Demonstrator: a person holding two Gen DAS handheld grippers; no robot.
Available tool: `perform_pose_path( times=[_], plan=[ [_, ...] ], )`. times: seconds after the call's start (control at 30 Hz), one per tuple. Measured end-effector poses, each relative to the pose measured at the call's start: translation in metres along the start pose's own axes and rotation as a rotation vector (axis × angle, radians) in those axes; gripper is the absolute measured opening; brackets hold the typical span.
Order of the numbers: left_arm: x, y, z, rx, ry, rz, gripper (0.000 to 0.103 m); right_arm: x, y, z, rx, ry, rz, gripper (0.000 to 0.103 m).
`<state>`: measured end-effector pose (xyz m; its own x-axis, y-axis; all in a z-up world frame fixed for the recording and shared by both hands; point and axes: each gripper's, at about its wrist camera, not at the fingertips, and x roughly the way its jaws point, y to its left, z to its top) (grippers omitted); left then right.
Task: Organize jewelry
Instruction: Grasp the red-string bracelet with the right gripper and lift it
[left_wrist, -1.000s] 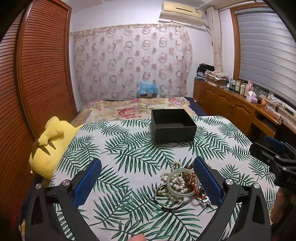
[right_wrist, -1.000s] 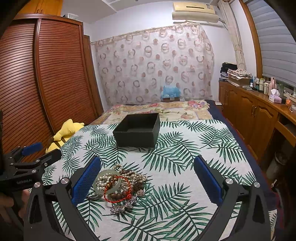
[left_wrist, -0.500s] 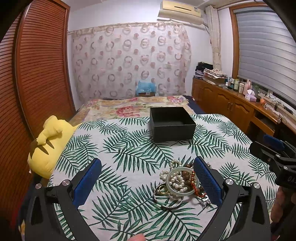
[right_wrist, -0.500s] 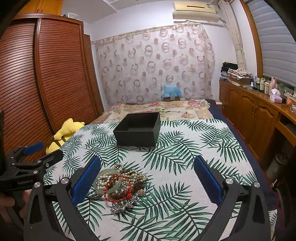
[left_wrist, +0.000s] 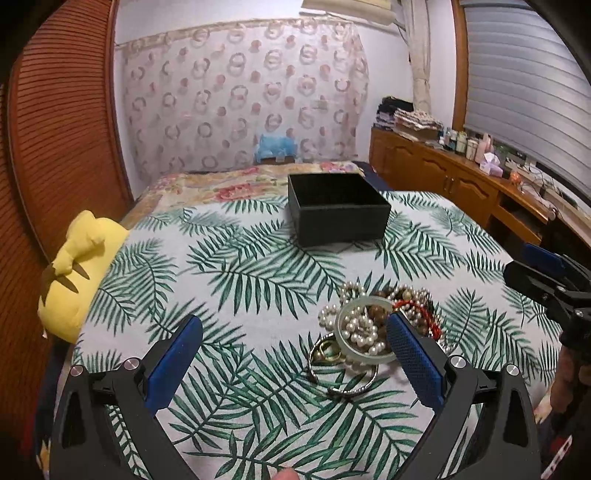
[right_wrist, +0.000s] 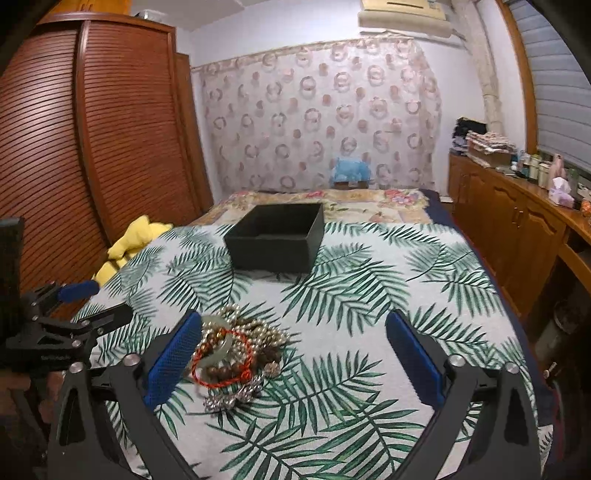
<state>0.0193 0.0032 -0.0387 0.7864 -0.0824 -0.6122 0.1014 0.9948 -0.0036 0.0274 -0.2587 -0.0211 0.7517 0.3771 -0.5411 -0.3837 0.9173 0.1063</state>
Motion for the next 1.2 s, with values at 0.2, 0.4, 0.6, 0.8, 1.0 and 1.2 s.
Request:
perform_pose_path(
  times=[0.2,0.4,0.6,0.8,1.0,1.2],
  plan=[
    [0.008,0.003,-0.007,0.002,0.029,-0.039,0.096,0.019,0.007,-0.010,-0.046,0.097,0.084,0.071],
    [0.016,0.003,-0.012,0.010,0.065,-0.079,0.096,0.038,0.015,-0.009,-0.098,0.161,0.164,0.054],
    [0.023,0.003,-0.017,0.014,0.098,-0.104,0.096,0.065,0.020,-0.002,-0.155,0.234,0.211,0.034],
    [0.029,0.002,-0.021,0.020,0.120,-0.110,0.096,0.080,0.032,0.000,-0.228,0.287,0.222,0.025],
    [0.034,0.002,-0.023,0.018,0.137,-0.125,0.096,0.095,0.035,-0.001,-0.272,0.342,0.199,0.017],
    [0.040,0.001,-0.022,0.025,0.154,-0.140,0.096,0.097,0.032,-0.001,-0.276,0.337,0.190,0.004]
  ],
)
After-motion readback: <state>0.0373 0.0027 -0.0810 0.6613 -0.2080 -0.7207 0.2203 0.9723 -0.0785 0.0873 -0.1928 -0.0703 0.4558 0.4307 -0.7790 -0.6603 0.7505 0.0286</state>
